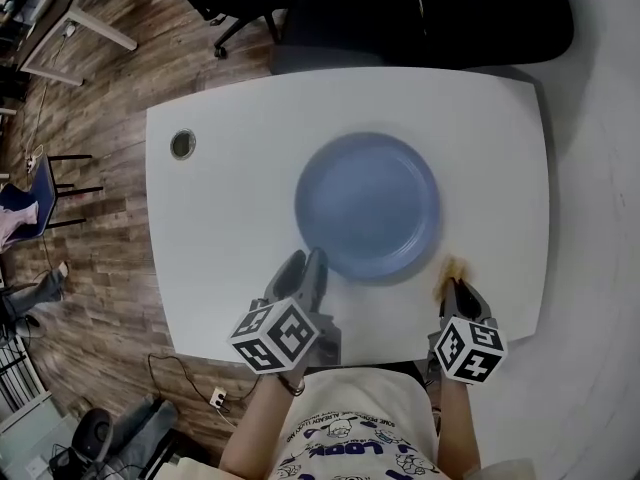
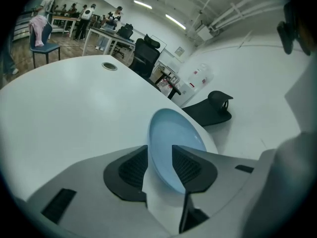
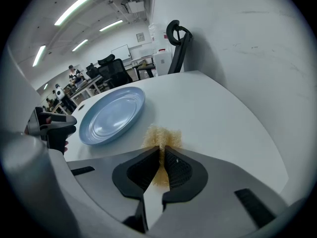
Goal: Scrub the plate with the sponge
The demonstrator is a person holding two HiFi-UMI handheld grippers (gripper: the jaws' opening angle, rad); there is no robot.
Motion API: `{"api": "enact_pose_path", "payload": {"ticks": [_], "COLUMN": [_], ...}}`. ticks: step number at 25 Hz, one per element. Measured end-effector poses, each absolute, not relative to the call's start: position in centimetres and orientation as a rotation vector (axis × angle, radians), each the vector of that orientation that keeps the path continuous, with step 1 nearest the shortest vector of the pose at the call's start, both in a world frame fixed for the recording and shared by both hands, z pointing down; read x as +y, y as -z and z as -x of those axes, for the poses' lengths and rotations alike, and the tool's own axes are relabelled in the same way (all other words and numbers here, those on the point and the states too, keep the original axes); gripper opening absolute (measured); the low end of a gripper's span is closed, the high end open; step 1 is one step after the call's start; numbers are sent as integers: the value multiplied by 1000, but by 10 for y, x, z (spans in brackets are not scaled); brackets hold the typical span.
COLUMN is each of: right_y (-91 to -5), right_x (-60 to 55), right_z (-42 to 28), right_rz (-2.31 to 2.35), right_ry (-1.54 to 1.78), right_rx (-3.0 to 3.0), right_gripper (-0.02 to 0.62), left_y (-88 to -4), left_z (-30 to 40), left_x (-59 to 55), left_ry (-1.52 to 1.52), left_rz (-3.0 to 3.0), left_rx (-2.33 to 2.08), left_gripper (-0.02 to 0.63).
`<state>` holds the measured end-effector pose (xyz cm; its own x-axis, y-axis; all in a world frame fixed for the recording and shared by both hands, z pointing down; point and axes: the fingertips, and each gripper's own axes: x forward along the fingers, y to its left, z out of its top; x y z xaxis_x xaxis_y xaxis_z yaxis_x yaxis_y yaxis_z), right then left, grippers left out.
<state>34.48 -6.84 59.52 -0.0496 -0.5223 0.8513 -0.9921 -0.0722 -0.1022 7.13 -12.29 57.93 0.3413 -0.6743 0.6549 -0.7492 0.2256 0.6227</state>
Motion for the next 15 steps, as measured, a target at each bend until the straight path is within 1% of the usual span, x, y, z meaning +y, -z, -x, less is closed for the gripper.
{"api": "enact_pose_path", "payload": {"ticks": [10,15], "right_y": [-603,-605], "right_x": [-71,-73], "right_z": [-343,-343], "right_rz": [-1615,-1609], "right_ry": [-1030,-1027], "right_rx": [-1607,-1598], "right_gripper": [44,44], "left_y": [-609,-618], "left_z": [-76,-81], "left_x": [-120,-119], "left_ry": [-26,-1], "left_rz": [-1339,-1292], "left_rx": [-1310,-1278], "left_gripper": [170,170]}}
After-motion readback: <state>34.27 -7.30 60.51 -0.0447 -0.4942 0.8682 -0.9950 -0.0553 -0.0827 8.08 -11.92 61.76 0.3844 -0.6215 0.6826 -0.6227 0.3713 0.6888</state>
